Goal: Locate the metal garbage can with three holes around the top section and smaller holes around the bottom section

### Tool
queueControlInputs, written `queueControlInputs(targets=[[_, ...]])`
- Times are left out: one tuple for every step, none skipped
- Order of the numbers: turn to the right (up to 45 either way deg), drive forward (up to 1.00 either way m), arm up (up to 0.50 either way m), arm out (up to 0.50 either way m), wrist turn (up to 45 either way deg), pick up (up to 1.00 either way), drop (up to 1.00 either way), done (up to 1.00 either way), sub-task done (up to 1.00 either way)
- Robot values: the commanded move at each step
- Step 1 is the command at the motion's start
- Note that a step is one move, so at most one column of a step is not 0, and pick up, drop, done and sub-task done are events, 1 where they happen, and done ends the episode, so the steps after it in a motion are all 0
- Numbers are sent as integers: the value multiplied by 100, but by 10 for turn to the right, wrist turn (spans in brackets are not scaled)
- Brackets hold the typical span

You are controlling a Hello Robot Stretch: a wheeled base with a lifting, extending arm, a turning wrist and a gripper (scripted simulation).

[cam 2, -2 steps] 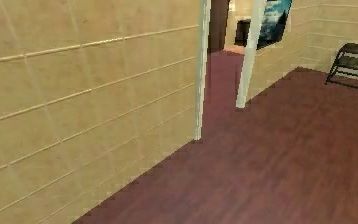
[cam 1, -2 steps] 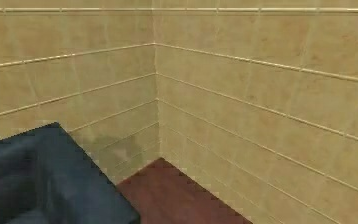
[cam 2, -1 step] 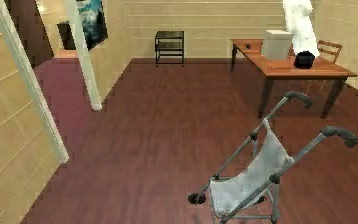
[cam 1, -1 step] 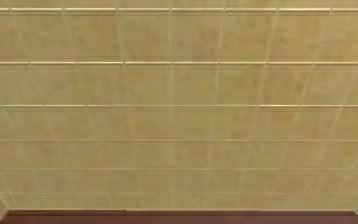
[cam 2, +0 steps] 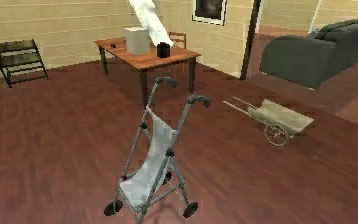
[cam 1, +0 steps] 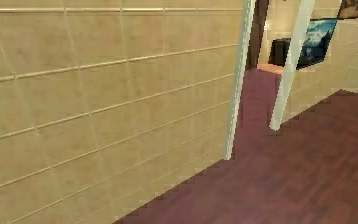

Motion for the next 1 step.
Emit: queueControlInputs(targets=[[0,70,0,0,0,0,0,0,0]])
